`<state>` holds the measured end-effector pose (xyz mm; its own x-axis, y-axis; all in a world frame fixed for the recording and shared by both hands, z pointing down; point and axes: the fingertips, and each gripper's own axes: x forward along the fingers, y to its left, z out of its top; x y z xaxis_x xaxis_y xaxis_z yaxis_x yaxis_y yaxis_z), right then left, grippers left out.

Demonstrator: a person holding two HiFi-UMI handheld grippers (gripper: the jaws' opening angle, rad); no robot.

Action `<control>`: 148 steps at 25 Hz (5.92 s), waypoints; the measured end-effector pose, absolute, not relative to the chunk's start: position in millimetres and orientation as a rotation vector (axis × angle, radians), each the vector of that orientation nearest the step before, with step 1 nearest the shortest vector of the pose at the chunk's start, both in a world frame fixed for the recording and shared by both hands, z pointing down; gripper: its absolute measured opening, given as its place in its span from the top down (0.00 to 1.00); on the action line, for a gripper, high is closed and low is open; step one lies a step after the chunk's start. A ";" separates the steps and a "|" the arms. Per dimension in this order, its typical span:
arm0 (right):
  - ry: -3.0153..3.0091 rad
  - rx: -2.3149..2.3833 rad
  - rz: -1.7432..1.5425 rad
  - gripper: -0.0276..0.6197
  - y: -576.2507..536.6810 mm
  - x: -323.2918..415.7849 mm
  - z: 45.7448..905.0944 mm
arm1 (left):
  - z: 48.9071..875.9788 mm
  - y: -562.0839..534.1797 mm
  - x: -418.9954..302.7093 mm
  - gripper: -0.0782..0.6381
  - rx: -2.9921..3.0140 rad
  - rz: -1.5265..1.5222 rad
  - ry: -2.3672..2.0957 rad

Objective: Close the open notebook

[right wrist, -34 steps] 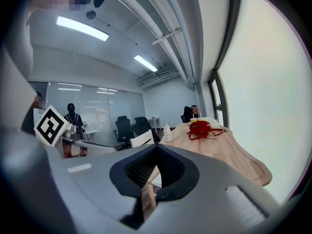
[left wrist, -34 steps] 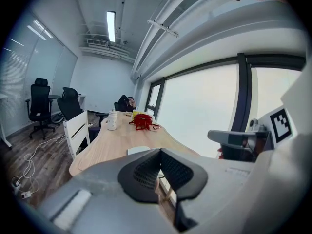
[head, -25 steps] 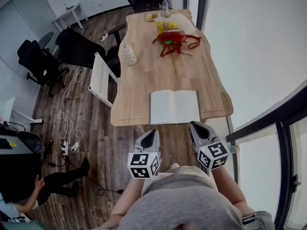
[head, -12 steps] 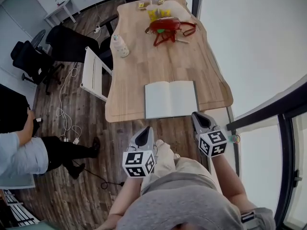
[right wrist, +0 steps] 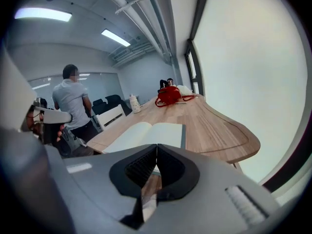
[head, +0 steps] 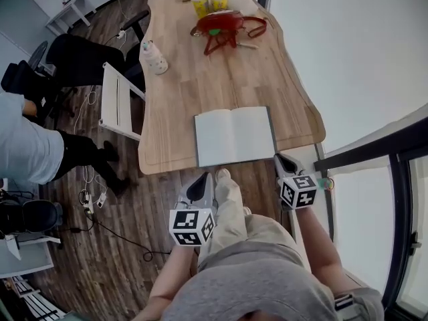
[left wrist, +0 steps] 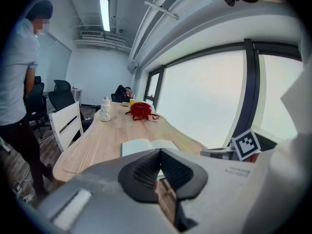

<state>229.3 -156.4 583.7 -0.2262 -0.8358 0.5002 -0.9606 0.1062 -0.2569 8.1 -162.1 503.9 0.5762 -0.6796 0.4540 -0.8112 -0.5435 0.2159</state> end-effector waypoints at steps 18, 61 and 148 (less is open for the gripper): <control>-1.988 1.797 1.243 0.64 -168.1 248.2 665.1 | 525.8 -207.4 26.5 0.88 2.398 0.516 -1.111; -2.183 1.779 1.169 0.92 -174.3 227.5 594.1 | 512.3 -200.2 19.4 0.88 2.395 0.459 -1.189; -2.323 0.844 0.821 0.91 -226.2 -35.7 646.5 | 529.7 -190.8 -84.9 0.88 2.127 0.401 -1.496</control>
<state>-35.7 -226.2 646.5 -0.6639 -0.3765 0.6461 -0.6988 0.6199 -0.3569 -84.9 -190.8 529.7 0.3515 -0.7861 0.5084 -0.9350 -0.2676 0.2328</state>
